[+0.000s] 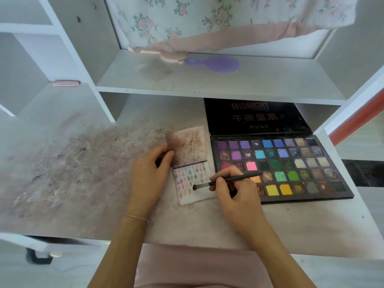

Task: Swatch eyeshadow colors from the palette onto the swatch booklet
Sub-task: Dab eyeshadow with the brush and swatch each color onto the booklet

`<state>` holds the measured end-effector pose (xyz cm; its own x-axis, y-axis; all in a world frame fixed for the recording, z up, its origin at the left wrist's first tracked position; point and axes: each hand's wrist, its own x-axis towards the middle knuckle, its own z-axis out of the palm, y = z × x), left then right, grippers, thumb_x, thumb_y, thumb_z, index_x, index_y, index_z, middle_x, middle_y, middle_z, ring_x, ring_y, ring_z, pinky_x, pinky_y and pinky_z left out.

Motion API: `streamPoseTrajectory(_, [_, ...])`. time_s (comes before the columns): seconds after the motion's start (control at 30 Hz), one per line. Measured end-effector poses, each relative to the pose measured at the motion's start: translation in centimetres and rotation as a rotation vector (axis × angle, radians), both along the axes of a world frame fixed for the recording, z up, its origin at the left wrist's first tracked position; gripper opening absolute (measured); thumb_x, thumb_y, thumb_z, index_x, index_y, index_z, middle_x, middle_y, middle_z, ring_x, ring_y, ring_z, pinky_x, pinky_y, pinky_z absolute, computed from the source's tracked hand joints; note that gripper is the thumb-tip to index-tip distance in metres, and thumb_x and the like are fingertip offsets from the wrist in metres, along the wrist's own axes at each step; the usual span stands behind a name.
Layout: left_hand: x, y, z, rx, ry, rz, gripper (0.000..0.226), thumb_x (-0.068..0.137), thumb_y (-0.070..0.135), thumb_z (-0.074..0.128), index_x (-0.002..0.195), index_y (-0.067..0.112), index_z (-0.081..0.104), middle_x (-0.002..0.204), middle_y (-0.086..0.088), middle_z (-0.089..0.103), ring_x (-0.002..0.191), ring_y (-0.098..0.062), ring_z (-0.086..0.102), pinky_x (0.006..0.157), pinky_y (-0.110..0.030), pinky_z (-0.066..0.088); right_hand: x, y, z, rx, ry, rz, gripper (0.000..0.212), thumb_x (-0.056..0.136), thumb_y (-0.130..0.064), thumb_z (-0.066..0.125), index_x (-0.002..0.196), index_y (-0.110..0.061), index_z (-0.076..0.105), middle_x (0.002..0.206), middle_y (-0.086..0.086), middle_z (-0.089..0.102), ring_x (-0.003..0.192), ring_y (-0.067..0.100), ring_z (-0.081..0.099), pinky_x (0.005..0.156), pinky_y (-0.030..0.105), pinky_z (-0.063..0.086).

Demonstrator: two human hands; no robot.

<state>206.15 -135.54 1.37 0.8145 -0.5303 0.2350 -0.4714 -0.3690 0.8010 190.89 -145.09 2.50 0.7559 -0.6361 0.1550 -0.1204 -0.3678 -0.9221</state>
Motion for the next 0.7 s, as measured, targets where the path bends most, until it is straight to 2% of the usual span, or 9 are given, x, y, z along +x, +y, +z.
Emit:
streamPoseTrajectory(0.2, [-0.06,-0.04,0.06,-0.004,0.003,0.003,0.015,0.088,0.017,0.056,0.095,0.017,0.069,0.076,0.017,0.061,0.073,0.006,0.056,0.065,-0.004,0.04,0.05,0.06,0.01,-0.045,0.051,0.015,0.012,0.079,-0.026,0.046,0.072,-0.036,0.05,0.074,-0.009,0.061,0.075,0.006,0.06,0.067,0.029,0.053])
streamPoseTrajectory(0.33, [-0.06,-0.03,0.03,-0.01,0.007,0.009,0.015,0.088,0.017,0.057,0.095,0.018,0.069,0.075,0.023,0.059,0.072,0.007,0.056,0.065,-0.004,0.04,0.12,-0.02,-0.08,-0.072,0.095,0.036,0.023,0.084,-0.017,0.051,0.072,-0.037,0.05,0.077,-0.01,0.062,0.077,0.007,0.061,0.069,0.036,0.054])
streamPoseTrajectory(0.4, [-0.07,0.02,0.0,-0.01,0.012,0.014,0.013,0.088,0.018,0.057,0.093,0.018,0.069,0.074,0.022,0.06,0.072,0.004,0.057,0.065,-0.006,0.042,0.07,-0.08,-0.23,-0.063,0.114,0.038,0.024,0.084,-0.017,0.051,0.071,-0.037,0.05,0.075,-0.01,0.062,0.073,0.006,0.06,0.064,0.032,0.053])
streamPoseTrajectory(0.5, [-0.12,0.03,-0.01,-0.009,0.012,0.018,0.012,0.088,0.018,0.057,0.091,0.019,0.069,0.073,0.02,0.061,0.072,0.001,0.058,0.063,-0.008,0.042,0.14,-0.04,-0.29,-0.042,0.126,0.023,0.014,0.079,-0.027,0.047,0.068,-0.035,0.049,0.068,-0.01,0.06,0.062,0.003,0.055,0.053,0.018,0.042])
streamPoseTrajectory(0.53, [-0.13,0.03,0.0,-0.012,0.011,0.018,0.012,0.088,0.018,0.057,0.091,0.019,0.069,0.073,0.021,0.06,0.072,0.002,0.058,0.063,-0.008,0.042,0.2,-0.03,-0.28,-0.035,0.128,0.016,0.012,0.077,-0.029,0.045,0.068,-0.035,0.049,0.068,-0.009,0.06,0.062,0.003,0.056,0.053,0.017,0.042])
streamPoseTrajectory(0.63, [-0.12,0.05,0.01,-0.017,0.011,0.018,0.012,0.088,0.018,0.057,0.09,0.019,0.069,0.073,0.018,0.062,0.072,0.002,0.058,0.063,-0.006,0.041,0.27,0.0,-0.24,-0.034,0.118,0.027,0.014,0.08,-0.027,0.046,0.07,-0.036,0.049,0.076,-0.01,0.062,0.076,0.006,0.061,0.065,0.029,0.053])
streamPoseTrajectory(0.7, [-0.13,0.04,0.0,-0.018,0.01,0.018,0.012,0.088,0.018,0.057,0.091,0.019,0.069,0.074,0.016,0.063,0.072,0.001,0.059,0.064,-0.01,0.042,0.17,-0.04,-0.26,-0.058,0.122,0.04,0.02,0.084,-0.021,0.048,0.071,-0.037,0.048,0.078,-0.009,0.062,0.078,0.009,0.062,0.067,0.032,0.053])
